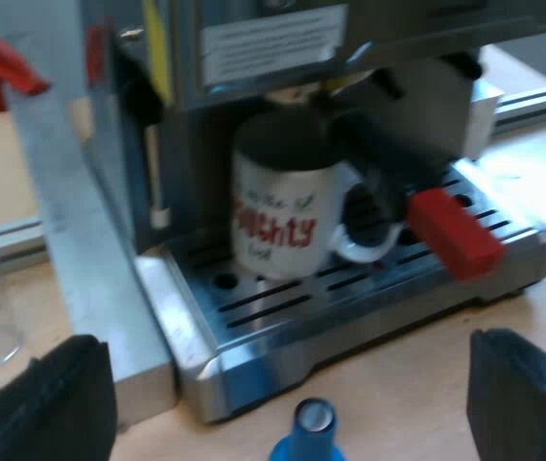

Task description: Remove mug from coffee machine

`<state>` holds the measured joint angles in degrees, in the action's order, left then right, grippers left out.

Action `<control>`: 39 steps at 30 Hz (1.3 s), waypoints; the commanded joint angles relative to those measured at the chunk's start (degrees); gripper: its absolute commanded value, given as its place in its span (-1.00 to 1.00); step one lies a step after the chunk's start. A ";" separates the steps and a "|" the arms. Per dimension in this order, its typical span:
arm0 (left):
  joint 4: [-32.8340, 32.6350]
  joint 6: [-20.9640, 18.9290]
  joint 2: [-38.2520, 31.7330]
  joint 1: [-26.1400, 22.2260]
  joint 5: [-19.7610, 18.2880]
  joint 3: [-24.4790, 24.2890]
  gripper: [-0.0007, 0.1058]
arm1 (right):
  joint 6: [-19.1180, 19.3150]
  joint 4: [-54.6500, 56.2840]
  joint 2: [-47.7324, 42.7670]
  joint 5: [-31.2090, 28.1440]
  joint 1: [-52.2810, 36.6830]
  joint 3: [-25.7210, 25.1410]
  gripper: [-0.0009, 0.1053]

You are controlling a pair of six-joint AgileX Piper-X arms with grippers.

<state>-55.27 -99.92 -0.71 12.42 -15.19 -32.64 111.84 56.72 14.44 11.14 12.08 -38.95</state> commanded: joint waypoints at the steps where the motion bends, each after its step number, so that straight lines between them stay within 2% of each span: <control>1: 1.66 -0.48 -0.87 1.46 -1.96 -0.32 0.45 | 1.52 -0.40 1.61 1.25 2.48 -1.32 0.26; 5: 5.34 -0.02 1.59 4.00 -5.37 -0.14 0.45 | 1.61 -2.29 5.03 2.01 8.88 -1.54 0.26; 10: 10.31 -0.03 3.61 5.89 -5.78 2.83 0.45 | 1.61 -6.49 8.45 1.84 15.87 -1.54 0.26; 18: 22.22 -0.03 3.80 5.87 -6.05 10.57 0.45 | 1.61 -11.43 14.33 -3.79 26.04 -1.54 0.26; 27: 23.40 -0.03 4.04 5.87 -6.05 18.01 0.45 | 0.82 -11.52 19.31 -7.96 31.88 -1.54 0.26; 33: 23.46 -0.03 4.04 5.87 -6.05 19.73 0.45 | -1.52 -11.52 21.06 -8.64 32.25 -1.54 0.26; 39: 23.46 -0.03 4.04 5.87 -6.05 21.04 0.45 | -1.51 -11.83 21.18 -9.87 32.25 -1.39 0.26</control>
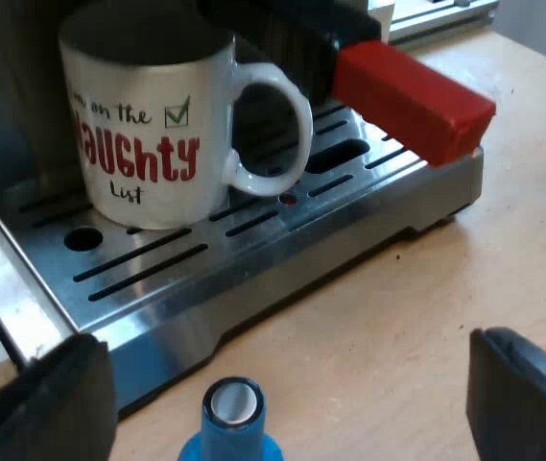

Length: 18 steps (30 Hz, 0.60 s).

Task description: Remove mug from coffee machine

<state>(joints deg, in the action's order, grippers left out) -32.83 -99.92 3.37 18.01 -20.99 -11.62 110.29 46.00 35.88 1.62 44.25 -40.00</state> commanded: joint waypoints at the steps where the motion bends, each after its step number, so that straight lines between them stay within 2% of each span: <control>1: 1.23 -0.03 -0.04 0.28 -0.26 0.01 0.45 | 0.04 -1.20 -0.25 -0.44 0.09 -0.29 0.26; 6: 4.74 -0.03 -0.04 0.28 -0.26 0.01 0.45 | 0.04 -7.68 -0.25 -0.51 0.09 2.45 0.26; 11: 4.80 -0.03 -0.04 0.28 -0.26 0.01 0.45 | -2.64 -12.68 -0.25 -0.51 0.09 5.70 0.26; 13: 4.80 -0.03 -0.04 0.28 -0.26 0.01 0.45 | -3.82 -18.09 -0.25 -0.51 0.09 10.46 0.26; 18: 4.80 -0.03 -0.04 0.28 -0.26 0.01 0.45 | -6.15 -26.04 -0.25 -0.51 0.09 15.49 0.26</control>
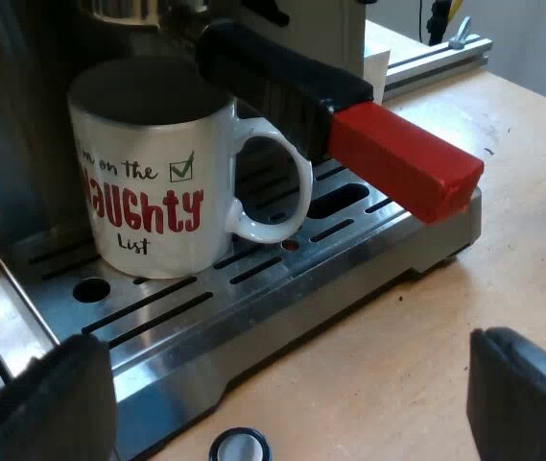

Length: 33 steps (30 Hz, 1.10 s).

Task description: Remove mug from coffee machine

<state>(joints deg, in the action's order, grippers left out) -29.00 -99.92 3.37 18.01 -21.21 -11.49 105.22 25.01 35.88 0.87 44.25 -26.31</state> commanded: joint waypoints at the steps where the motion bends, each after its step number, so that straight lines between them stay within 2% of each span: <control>1: 0.97 -0.03 -0.04 0.28 -0.03 -0.12 0.45 | -1.08 -8.06 -0.25 0.25 0.09 3.56 0.26; 10: 0.97 -0.03 -0.04 0.28 -0.03 -0.12 0.45 | -0.88 -31.17 -0.25 0.25 0.09 15.53 0.26; 14: 0.97 -0.15 -0.04 0.28 -0.03 -0.12 0.45 | -0.88 -36.58 -0.25 0.25 0.09 18.87 0.26; 16: 0.97 -0.15 -0.04 0.28 -0.03 -0.12 0.45 | -0.64 -37.41 -0.25 0.25 0.09 19.40 0.26; 21: 1.08 -0.15 -0.04 0.28 -0.03 -0.12 0.45 | 3.13 -39.68 1.13 0.25 0.09 19.91 0.26; 25: 1.08 -0.15 -0.04 0.28 -0.03 -0.12 0.45 | 3.11 -42.24 3.51 0.25 0.09 19.91 0.26; 27: 1.08 -0.15 -0.04 0.28 -0.03 -0.12 0.45 | 3.01 -50.03 10.31 0.25 0.09 19.91 0.26; 33: 1.08 -0.15 -0.04 0.28 -0.03 -0.12 0.45 | 3.02 -61.41 21.71 0.37 0.09 18.69 0.26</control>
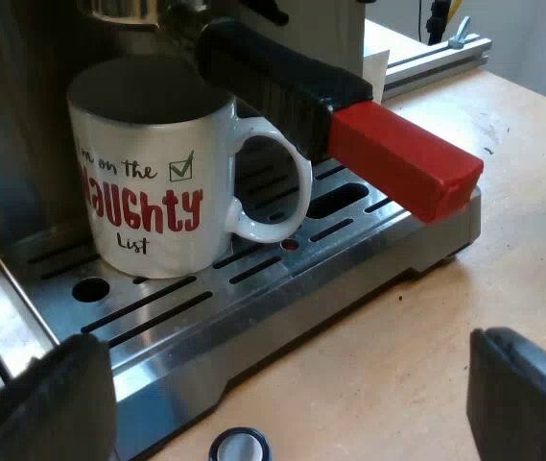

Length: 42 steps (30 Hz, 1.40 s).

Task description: Remove mug from coffee machine

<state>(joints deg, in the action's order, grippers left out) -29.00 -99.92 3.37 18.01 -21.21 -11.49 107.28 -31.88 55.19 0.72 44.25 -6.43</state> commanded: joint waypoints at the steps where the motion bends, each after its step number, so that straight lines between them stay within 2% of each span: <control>1: 1.08 -0.15 -0.04 0.28 -0.03 -0.12 0.45 | 0.80 -5.31 3.18 0.58 0.09 -1.44 0.26; 8: 1.08 -0.15 -0.04 0.28 -0.03 -0.12 0.45 | 0.44 -8.51 13.32 0.84 0.09 -6.20 0.26; 10: 1.08 -0.15 -0.04 0.28 -0.03 -0.12 0.45 | 0.44 -10.29 19.01 1.76 0.09 -10.18 0.26; 16: 1.70 -0.15 -0.04 0.28 -0.03 -0.12 0.45 | 0.44 -10.35 26.37 1.79 2.65 -15.81 0.26; 20: 1.90 -0.49 -0.04 0.28 -0.03 -0.12 0.45 | -0.25 -11.32 31.16 -3.86 5.21 -18.66 0.26; 22: 1.90 -0.49 -0.04 0.28 -0.03 -0.12 0.45 | -3.59 -13.41 33.81 -7.20 5.44 -19.68 0.26; 24: 1.90 -0.49 -0.04 0.28 -0.03 -0.12 0.45 | -5.61 -15.35 35.34 -7.77 5.44 -20.25 0.26; 32: 1.90 -0.49 -0.04 0.28 -0.03 -0.12 0.45 | -5.66 -17.62 41.04 -8.27 5.44 -24.61 0.26; 33: 1.90 -0.49 -0.04 0.28 -0.44 -0.12 0.45 | -5.66 -17.62 43.63 -10.61 5.44 -27.69 0.26; 34: 1.90 -0.49 -0.04 0.28 -0.51 -0.12 0.45 | -5.66 -17.62 44.32 -11.62 5.44 -28.70 0.26; 39: 1.90 -0.49 -0.04 0.28 -0.69 -0.12 0.45 | -5.78 -17.62 46.36 -12.47 5.44 -30.67 0.26; 41: 1.90 -0.49 -0.04 0.28 -0.97 -0.12 0.45 | -5.53 -17.62 47.31 -12.47 5.44 -31.44 0.21; 42: 1.90 -0.49 -0.04 0.28 -1.13 -0.12 0.45 | -5.55 -17.62 47.46 -12.47 5.44 -31.77 0.12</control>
<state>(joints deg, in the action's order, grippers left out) -28.08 -99.92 3.37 18.01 -21.92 -11.49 101.11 -48.77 102.83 -11.98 49.80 -37.45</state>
